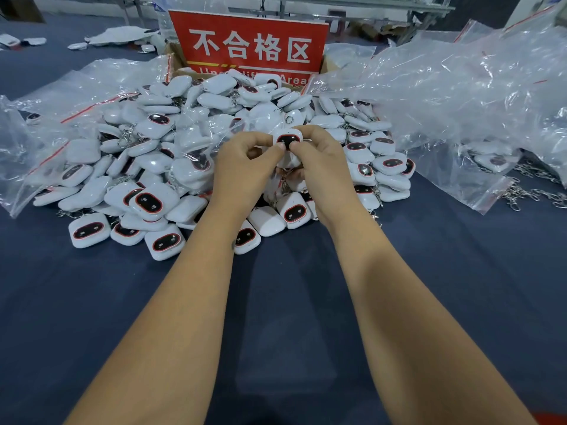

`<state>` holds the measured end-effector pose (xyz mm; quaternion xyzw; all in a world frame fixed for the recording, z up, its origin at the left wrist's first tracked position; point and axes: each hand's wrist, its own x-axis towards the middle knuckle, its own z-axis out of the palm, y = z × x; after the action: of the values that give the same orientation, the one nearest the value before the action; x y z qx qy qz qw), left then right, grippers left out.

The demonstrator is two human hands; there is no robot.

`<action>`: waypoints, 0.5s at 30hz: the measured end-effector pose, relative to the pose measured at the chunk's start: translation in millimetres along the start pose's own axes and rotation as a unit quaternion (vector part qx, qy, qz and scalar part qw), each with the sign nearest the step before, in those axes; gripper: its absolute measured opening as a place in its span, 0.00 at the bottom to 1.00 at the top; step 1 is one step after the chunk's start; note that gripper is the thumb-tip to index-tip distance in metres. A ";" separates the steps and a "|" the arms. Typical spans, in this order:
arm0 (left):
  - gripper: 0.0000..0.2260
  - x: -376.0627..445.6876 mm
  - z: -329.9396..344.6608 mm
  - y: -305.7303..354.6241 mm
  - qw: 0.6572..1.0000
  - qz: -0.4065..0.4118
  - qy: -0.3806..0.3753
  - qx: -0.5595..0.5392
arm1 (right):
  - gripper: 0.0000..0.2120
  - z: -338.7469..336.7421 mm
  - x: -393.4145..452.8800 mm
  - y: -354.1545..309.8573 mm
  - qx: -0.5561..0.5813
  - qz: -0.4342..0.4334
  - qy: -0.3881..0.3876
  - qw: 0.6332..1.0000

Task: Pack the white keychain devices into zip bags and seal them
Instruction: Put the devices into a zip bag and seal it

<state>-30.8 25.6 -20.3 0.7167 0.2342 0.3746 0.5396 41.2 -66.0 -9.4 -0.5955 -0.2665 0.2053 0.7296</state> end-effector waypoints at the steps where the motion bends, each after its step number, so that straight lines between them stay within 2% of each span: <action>1: 0.02 0.1 0.0 0.0 1.000 0.001 0.000 -0.002 | 0.08 0.1 0.0 0.3 0.000 0.001 0.000 1.000; 15: 0.03 0.2 0.5 -2.2 1.000 0.004 -0.019 0.008 | 0.09 1.8 0.7 3.6 -0.014 0.004 0.003 1.000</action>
<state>-30.1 26.1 -22.4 0.7289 0.2237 0.3615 0.5367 40.6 -63.5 -12.5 -0.6074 -0.2653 0.2026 0.7208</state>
